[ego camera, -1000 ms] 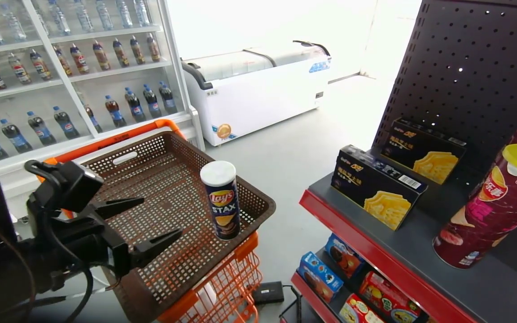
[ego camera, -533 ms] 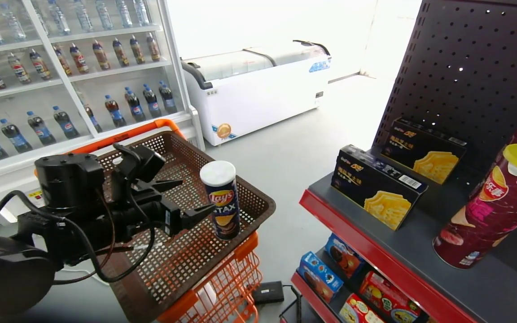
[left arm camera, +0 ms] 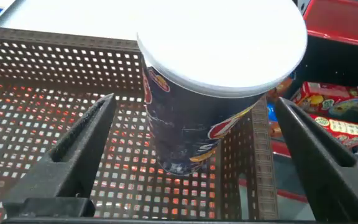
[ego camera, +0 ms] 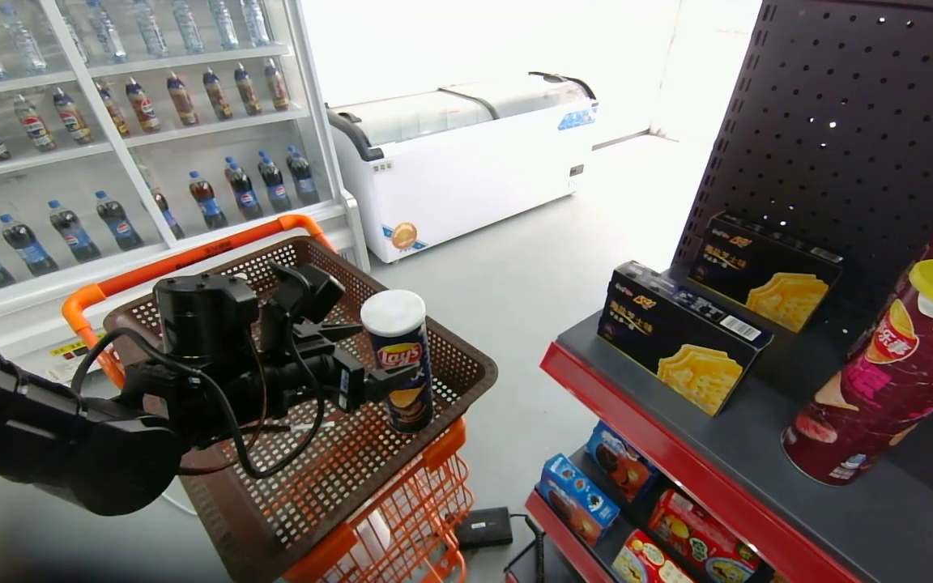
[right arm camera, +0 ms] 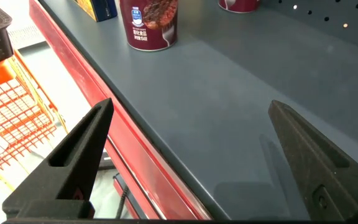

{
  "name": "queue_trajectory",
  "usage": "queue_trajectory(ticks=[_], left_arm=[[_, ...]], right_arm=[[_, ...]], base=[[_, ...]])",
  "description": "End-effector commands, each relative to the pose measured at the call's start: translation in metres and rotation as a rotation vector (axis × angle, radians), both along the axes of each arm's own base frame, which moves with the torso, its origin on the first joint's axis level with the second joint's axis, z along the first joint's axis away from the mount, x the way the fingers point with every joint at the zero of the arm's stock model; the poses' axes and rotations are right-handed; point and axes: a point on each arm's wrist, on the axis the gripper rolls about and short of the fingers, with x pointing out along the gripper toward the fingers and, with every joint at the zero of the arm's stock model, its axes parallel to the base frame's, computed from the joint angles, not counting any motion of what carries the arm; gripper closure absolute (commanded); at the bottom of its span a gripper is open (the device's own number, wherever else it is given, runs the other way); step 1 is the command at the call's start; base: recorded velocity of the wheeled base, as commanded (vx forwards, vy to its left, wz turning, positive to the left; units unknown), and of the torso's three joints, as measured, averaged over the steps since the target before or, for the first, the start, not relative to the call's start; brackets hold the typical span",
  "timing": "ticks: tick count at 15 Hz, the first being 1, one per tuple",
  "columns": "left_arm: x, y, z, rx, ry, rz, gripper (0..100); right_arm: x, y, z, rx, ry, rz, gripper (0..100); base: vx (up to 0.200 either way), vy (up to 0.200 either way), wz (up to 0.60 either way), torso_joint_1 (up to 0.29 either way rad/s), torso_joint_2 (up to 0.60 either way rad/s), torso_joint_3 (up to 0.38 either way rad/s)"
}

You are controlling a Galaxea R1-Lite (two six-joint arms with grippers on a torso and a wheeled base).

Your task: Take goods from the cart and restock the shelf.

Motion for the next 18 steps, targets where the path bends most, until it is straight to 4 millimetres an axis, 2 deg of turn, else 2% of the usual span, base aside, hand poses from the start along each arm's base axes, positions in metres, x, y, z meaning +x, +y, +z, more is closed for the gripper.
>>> queue_trajectory(ticks=[1,3,6,12,18], left_arm=[[0.005,-0.001,0.002,-0.006,-0.012,-0.008,0],[0.013,-0.003,0.003,-0.009,-0.028,-0.025,0],[0.022,-0.007,-0.006,-0.005,-0.018,-0.028,0],[0.043,-0.017,-0.049,-0.017,-0.031,-0.037,0],[0.048,-0.024,-0.06,-0.031,-0.07,-0.051,0]], right_arm=[[0.0,0.0,0.0,0.001,0.001,0.0,0],[0.0,0.0,0.0,0.001,0.001,0.0,0],[0.0,0.0,0.0,-0.001,-0.001,0.0,0],[0.0,0.0,0.0,0.001,0.001,0.0,0],[0.0,0.0,0.0,0.001,-0.001,0.0,0]], base=[[0.0,0.0,0.0,0.0,0.0,0.0],[0.0,0.0,0.0,0.0,0.0,0.0],[0.0,0.0,0.0,0.0,0.0,0.0],[0.0,0.0,0.0,0.0,0.0,0.0],[0.0,0.0,0.0,0.0,0.0,0.0]])
